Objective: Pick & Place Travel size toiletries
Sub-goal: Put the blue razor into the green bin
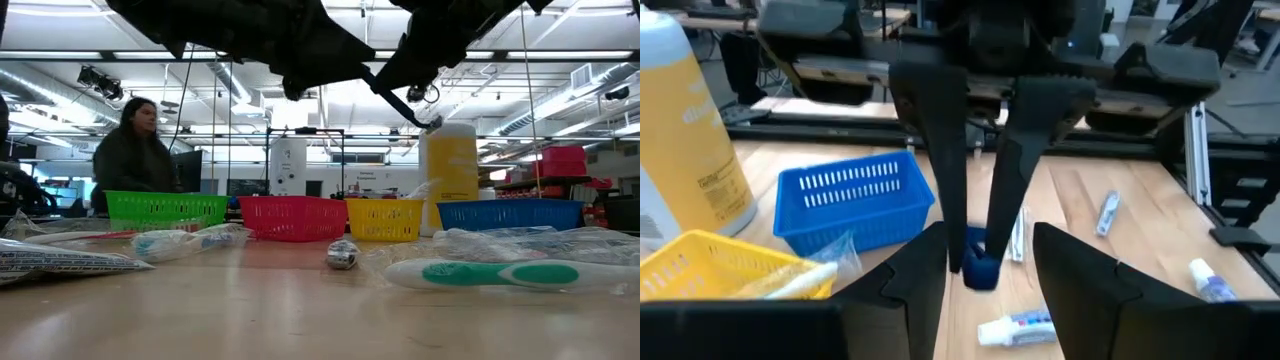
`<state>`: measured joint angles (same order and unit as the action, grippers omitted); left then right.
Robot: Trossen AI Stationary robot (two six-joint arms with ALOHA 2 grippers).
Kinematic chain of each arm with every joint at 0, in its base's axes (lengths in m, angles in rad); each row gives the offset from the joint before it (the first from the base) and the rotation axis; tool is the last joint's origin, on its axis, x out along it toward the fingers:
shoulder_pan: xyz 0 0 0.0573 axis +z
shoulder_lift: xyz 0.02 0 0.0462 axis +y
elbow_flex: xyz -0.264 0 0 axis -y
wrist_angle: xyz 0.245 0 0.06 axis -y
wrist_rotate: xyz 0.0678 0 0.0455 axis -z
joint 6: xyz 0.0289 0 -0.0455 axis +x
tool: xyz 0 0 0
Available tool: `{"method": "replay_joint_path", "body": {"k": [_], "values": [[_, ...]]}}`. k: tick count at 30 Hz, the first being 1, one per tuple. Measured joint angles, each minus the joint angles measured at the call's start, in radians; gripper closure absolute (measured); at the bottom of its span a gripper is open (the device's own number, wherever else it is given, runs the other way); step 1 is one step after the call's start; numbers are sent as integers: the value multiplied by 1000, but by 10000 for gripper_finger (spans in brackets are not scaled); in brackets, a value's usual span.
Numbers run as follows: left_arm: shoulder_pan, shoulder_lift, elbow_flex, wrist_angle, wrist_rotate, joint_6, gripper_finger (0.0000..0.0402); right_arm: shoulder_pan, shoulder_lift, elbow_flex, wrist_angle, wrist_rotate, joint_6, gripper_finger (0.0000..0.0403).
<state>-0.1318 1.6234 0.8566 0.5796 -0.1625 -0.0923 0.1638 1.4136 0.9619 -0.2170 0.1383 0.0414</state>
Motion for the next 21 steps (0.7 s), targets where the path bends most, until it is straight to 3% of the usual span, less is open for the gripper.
{"method": "replay_joint_path", "body": {"k": [21], "values": [[0,0,-2,11,-18,3,347,0,0,-1,57,4,-4,353]]}}
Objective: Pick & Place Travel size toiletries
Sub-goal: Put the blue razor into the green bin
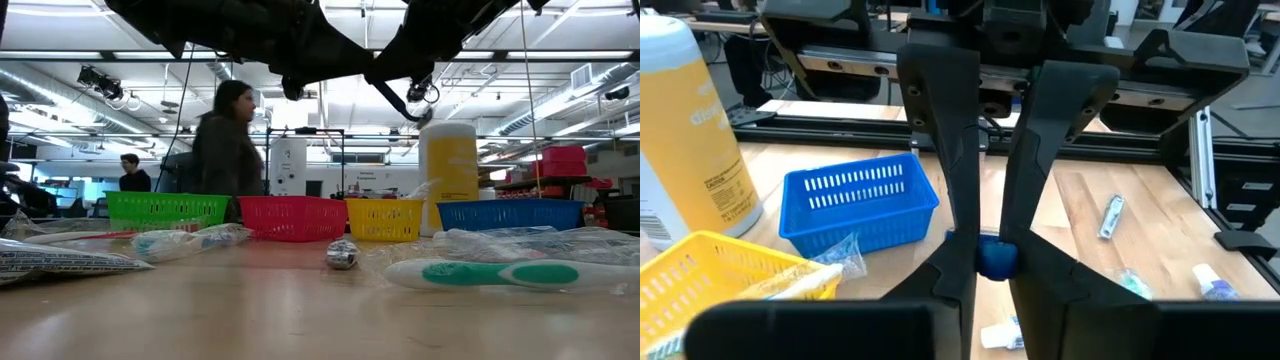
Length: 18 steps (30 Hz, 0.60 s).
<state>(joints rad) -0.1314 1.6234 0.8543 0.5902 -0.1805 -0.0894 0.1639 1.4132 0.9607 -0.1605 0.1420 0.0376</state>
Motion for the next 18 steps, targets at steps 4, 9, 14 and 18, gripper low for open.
{"method": "replay_joint_path", "body": {"k": [4,9,14,18], "values": [[-1,0,0,0,-36,-3,359,0,0,0,1,1,-1,343],[0,0,0,3,-46,-3,353,0,0,0,1,40,-1,329],[0,0,1,-1,-45,-3,356,0,1,0,-2,46,-1,319],[0,0,2,-14,-68,-4,355,-1,1,0,-8,50,-1,302]]}}
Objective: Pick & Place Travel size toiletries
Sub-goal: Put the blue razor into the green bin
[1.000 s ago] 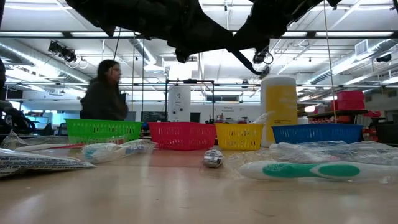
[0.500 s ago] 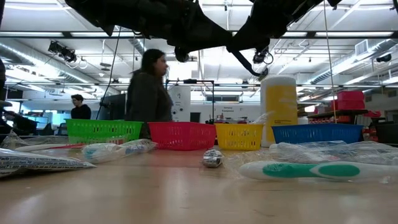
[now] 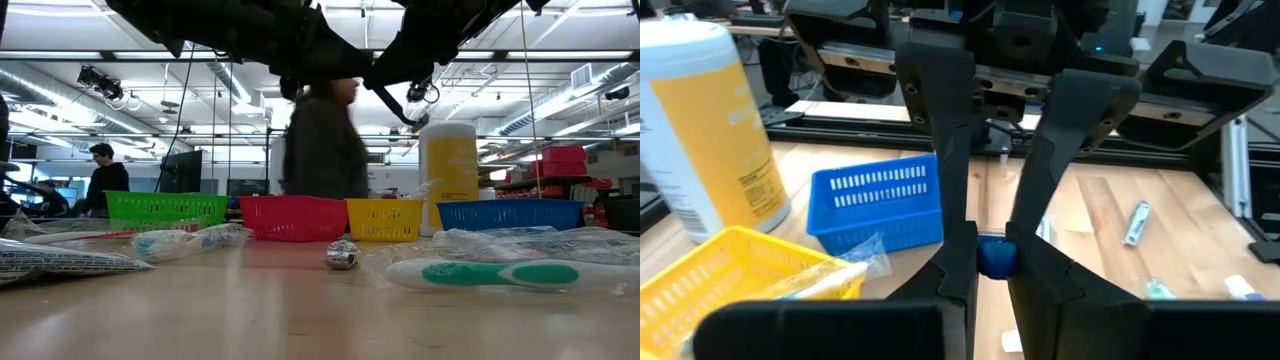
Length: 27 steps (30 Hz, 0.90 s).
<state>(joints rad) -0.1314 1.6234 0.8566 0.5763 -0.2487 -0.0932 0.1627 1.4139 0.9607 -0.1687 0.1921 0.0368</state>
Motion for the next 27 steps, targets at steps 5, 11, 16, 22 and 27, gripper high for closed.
{"method": "replay_joint_path", "body": {"k": [5,11,16,22,27], "values": [[0,0,0,-36,-41,0,350,0,-1,0,-10,-1,0,273],[1,-1,0,-104,-73,-32,356,2,-30,1,-15,70,2,242],[0,-101,-2,-251,-160,-55,351,4,-58,1,-31,76,12,228],[0,-336,0,-610,-335,-227,354,16,-69,2,-87,76,12,230],[0,-496,-20,-921,-483,-378,346,16,-69,2,-139,74,12,241]]}}
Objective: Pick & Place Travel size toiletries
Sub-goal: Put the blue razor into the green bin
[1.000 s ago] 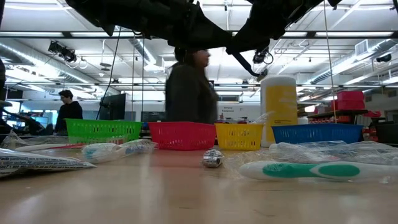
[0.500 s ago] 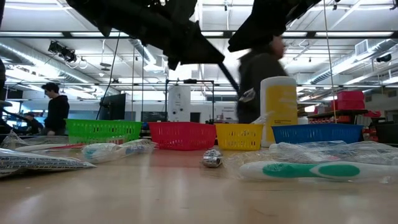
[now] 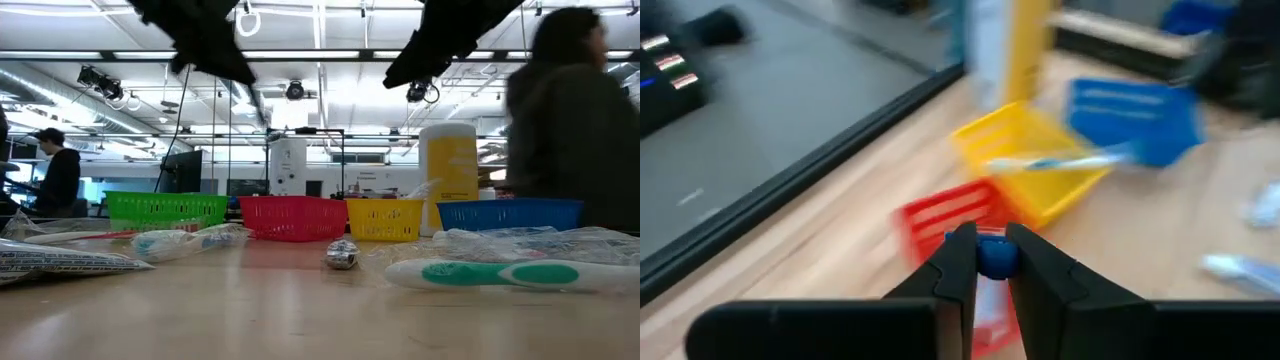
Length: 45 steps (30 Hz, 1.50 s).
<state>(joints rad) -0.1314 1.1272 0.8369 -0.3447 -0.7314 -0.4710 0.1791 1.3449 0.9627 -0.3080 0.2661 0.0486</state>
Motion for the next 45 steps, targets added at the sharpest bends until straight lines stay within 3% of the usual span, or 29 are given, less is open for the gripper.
{"method": "replay_joint_path", "body": {"k": [8,17,26,37,45], "values": [[-4,-133,-167,-82,6,-104,344,0,0,0,-18,-15,0,252],[-3,-156,-317,-58,44,-193,343,0,1,0,-28,-16,0,236],[-2,-155,-385,93,25,-94,343,-4,5,0,-24,-116,52,199],[-2,-146,-396,91,85,-93,341,18,97,-1,6,-174,68,190],[-2,-146,-396,79,117,-59,288,20,158,-1,91,-278,70,201]]}}
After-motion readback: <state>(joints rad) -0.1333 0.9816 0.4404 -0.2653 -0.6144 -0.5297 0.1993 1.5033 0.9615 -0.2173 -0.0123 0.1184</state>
